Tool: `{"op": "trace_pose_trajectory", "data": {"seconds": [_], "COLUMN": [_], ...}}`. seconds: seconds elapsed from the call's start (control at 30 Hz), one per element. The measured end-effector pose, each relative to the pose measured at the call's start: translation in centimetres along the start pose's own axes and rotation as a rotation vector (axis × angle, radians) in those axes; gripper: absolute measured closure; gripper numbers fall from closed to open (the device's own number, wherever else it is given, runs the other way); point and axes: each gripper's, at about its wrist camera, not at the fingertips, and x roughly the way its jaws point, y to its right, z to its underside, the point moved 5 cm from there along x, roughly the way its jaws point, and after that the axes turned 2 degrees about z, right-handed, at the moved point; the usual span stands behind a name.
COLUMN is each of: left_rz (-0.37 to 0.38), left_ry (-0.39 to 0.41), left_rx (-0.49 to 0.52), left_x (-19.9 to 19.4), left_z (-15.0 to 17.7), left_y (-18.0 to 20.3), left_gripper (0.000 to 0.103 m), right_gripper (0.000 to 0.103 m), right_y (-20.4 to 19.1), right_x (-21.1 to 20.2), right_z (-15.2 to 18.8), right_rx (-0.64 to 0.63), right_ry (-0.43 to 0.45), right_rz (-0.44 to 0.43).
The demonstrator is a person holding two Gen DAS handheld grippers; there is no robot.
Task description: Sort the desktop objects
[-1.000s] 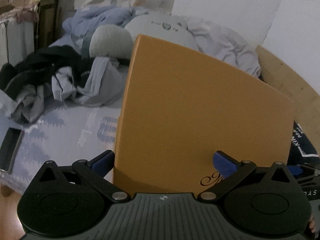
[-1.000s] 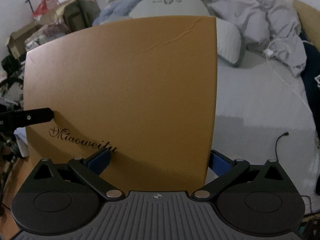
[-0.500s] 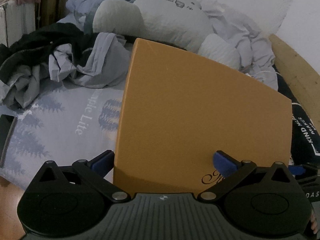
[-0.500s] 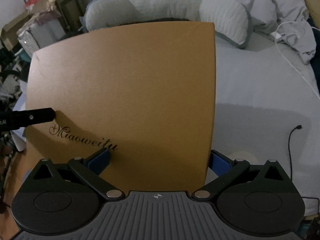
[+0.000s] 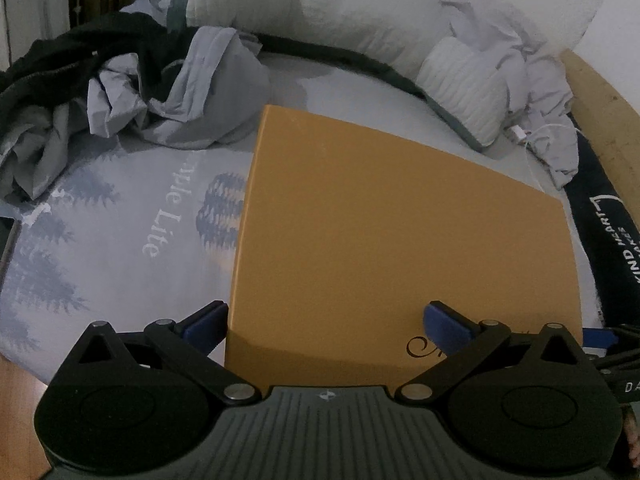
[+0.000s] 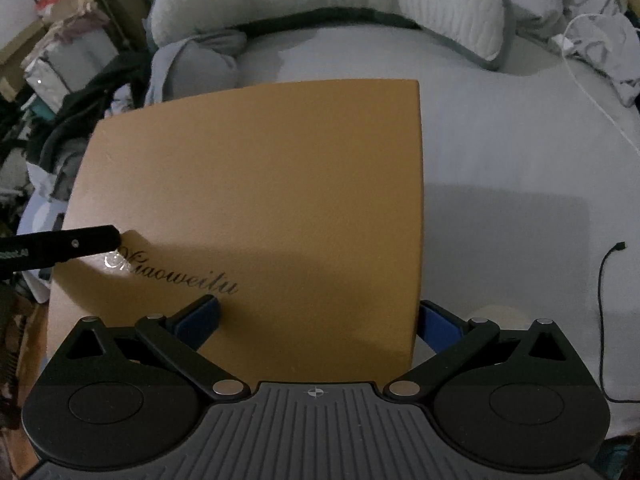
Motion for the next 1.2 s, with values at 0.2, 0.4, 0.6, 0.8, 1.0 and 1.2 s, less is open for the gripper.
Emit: {"op": "trace_pose_trajectory", "data": {"seconds": [0.2,0.4,0.6,0.8,1.0,1.2], "left_rz": [-0.013,-0.019,-0.022,-0.025,-0.031,-0.037], "left_ry": [-0.020,-0.037,-0.047,-0.051,-0.043,-0.029], "left_rx": [-0.010,-0.010,-0.013,-0.011,-0.007,-0.009], "left_x": [0.9,1.5,2.1,2.6,3.0,2.9], "left_z": [0.0,0.1,0.2,0.4,0.6,0.8], "left_y": [-0.3,-0.5,-0.8,-1.0,-1.1,-0.4], "left_gripper": [0.000,0.000,0.000,0.000,0.000,0.000], "right_gripper": [0.000,0.000,0.000,0.000,0.000,0.000], "right_y": [1.1,1.5,1.7,1.7,1.6,1.4], "right_x": [1.5,2.1,2.8,3.3,3.7,3.9], "right_z": [-1.1,-1.4,-1.6,-1.7,-1.8,-1.6], "right_rx": [0.010,0.015,0.022,0.023,0.027,0.029], "right_ry": [-0.022,-0.033,-0.040,-0.045,-0.035,-0.019], "right_rz": [-0.006,-0.013,-0.008,0.002,0.021,0.034]}}
